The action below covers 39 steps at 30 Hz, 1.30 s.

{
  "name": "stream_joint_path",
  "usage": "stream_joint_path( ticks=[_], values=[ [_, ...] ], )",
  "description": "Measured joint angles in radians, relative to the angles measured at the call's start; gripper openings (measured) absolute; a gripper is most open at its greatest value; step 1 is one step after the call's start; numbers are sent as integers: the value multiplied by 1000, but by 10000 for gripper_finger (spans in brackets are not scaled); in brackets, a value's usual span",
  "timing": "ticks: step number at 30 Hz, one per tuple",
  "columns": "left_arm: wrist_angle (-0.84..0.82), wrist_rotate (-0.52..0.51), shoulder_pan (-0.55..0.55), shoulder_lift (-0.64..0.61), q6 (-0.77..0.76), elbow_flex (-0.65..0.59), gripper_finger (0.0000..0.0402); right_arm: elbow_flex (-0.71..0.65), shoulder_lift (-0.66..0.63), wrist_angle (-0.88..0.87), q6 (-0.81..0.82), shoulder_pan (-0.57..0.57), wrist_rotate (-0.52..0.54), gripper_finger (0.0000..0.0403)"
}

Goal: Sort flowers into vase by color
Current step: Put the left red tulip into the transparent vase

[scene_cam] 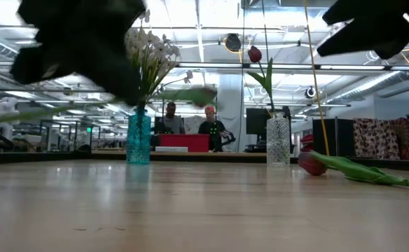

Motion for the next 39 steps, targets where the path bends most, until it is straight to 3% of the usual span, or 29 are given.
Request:
stream_joint_path(
  ticks=[4,16,24,29,31,34,39],
  values=[
    [60,-57,2,0,167,43,1,0,0,67,-59,6,24,263],
    [88,-287,-4,-2,641,226,1,0,-2,99,-180,55,-41,263],
    [107,-438,-27,-3,937,353,1,-26,-6,53,-201,81,215,263],
    [201,-441,-45,-3,1086,357,1,-60,-11,141,-257,52,245,263],
    [248,-443,-49,-3,1121,352,1,-61,-11,243,-372,37,215,263],
    [285,-444,-56,1,1149,342,1,-61,-34,388,-603,17,76,263],
    [355,-445,-73,1,1224,341,1,-60,-167,419,-805,1,-98,263]
  ],
)
